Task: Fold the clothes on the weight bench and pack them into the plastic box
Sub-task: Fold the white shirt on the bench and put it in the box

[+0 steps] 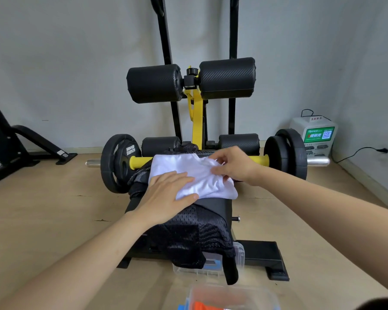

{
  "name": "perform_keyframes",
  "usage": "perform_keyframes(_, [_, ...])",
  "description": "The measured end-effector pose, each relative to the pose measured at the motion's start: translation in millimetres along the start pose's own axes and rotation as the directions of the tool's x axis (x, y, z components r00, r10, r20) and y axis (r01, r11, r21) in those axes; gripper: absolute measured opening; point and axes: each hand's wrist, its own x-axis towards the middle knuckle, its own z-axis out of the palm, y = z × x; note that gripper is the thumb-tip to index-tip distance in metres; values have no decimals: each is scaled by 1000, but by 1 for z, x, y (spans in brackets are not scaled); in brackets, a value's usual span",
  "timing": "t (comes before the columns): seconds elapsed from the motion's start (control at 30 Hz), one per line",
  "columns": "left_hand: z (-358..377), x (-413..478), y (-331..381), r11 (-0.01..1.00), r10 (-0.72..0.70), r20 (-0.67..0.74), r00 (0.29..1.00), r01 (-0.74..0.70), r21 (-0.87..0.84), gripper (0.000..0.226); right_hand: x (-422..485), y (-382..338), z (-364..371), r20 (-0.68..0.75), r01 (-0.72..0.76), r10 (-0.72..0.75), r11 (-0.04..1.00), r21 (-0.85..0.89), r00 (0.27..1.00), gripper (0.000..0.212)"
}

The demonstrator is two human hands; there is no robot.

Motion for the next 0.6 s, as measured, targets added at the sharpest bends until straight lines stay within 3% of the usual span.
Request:
perform_keyframes(0.2, [1,-4,-3,1000,8,-13,1000,-8,29,56,-9,0,-31,-134,-90,121,972,217,984,21])
perform_keyframes(0.33, [1,-6,-6,997,13,-11,1000,-13,72,60,-17,15,-30,-8,-240,239,971,-17,971,24])
perform_keyframes(0.5, [-5,-11,-11,1000,-3,-1,1000,3,-29,66,-16,24,-23,-34,-87,84,991,-100,996,54])
perform_keyframes(0.6, [-9,-12,-12,992,-82,-126,989,68,-107,45,-18,27,-18,21,-66,70,984,-163,997,54])
